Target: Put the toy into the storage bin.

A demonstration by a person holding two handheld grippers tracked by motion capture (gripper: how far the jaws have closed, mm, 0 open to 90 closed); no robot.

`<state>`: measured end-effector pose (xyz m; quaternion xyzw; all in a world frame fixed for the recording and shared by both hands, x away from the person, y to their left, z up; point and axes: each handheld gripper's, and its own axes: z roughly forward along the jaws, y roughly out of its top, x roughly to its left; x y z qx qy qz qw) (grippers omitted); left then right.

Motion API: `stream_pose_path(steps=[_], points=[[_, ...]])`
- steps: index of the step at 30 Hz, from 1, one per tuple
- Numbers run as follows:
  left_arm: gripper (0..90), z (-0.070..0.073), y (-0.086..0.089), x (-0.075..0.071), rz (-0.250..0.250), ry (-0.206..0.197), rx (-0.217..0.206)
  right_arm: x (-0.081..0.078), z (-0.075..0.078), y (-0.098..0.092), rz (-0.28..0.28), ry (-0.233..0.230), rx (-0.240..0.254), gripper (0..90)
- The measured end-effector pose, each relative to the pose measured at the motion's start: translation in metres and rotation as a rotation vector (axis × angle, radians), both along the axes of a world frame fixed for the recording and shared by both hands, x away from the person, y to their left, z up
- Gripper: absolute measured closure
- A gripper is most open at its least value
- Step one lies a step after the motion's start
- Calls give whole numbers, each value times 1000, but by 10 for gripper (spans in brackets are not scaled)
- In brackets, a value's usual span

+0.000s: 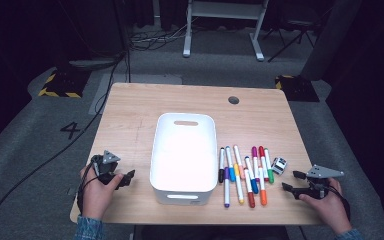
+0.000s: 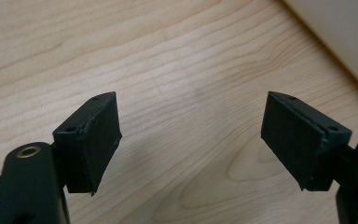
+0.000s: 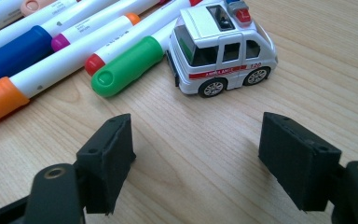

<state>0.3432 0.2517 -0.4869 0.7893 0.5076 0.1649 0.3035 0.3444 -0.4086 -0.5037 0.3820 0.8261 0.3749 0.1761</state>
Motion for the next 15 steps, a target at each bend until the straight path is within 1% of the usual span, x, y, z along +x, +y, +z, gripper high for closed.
stream_pose_path(steps=[1,2,3,4,5,6,8,9,10,14,15], points=[[185,-2,0,0,6,-4,18,0,0,0,-7,2,1,266],[181,-4,0,1,6,2,26,-1,1,1,-12,5,-1,279],[174,-7,0,2,6,5,32,-2,2,1,-9,10,-9,310],[166,-10,0,2,17,19,40,-2,3,1,-9,12,-14,361],[144,-12,1,2,21,2,21,-3,4,1,-3,15,-20,375],[123,-14,1,2,20,-6,14,-4,5,2,-6,12,-23,368],[107,-15,-1,2,31,-10,13,-5,8,4,-7,6,-21,381],[85,-15,-1,2,31,-10,13,-5,8,4,-7,6,-21,381],[43,-19,-5,4,51,-31,3,-6,12,4,-6,4,-25,404],[18,-19,-6,5,53,-29,6,-9,21,8,6,5,-38,469],[17,-19,-6,5,53,-29,6,-9,23,8,5,6,-30,474]])
